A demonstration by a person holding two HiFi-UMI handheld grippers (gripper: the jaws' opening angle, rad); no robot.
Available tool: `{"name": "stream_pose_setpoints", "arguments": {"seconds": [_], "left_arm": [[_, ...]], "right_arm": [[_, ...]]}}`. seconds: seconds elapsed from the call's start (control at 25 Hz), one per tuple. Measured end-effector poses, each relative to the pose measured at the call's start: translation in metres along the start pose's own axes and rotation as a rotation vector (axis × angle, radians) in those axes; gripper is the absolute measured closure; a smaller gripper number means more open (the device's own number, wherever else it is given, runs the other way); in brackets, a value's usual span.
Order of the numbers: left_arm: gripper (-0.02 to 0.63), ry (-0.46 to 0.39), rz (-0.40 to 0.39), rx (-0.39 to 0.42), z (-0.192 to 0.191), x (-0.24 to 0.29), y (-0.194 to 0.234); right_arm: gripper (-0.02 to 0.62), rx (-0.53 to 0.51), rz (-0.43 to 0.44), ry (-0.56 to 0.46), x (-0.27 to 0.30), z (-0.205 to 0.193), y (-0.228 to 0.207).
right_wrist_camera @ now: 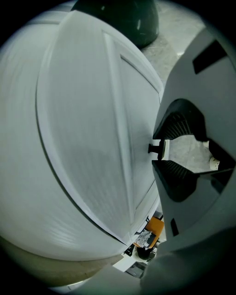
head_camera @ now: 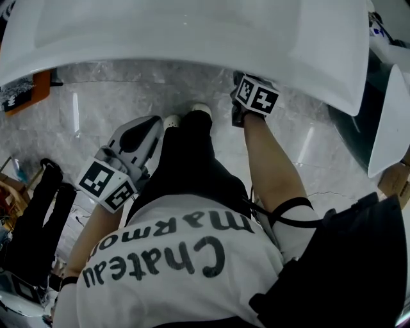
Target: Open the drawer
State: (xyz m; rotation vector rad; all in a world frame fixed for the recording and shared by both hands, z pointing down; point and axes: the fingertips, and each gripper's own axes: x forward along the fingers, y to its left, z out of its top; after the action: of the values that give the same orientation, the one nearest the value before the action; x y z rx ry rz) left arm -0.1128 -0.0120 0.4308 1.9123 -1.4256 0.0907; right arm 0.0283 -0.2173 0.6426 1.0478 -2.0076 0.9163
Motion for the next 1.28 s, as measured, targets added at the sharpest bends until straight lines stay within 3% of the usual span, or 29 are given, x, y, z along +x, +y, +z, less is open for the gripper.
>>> {"name": "stream_pose_setpoints", "arguments": {"seconds": [1.28], "left_arm": [[0.604,0.013,-0.031,0.010,-0.006,-0.003,-0.013]], "right_arm": [[0.451,-0.013,0.008,0.064,-0.015,-0.029,0.004]]}}
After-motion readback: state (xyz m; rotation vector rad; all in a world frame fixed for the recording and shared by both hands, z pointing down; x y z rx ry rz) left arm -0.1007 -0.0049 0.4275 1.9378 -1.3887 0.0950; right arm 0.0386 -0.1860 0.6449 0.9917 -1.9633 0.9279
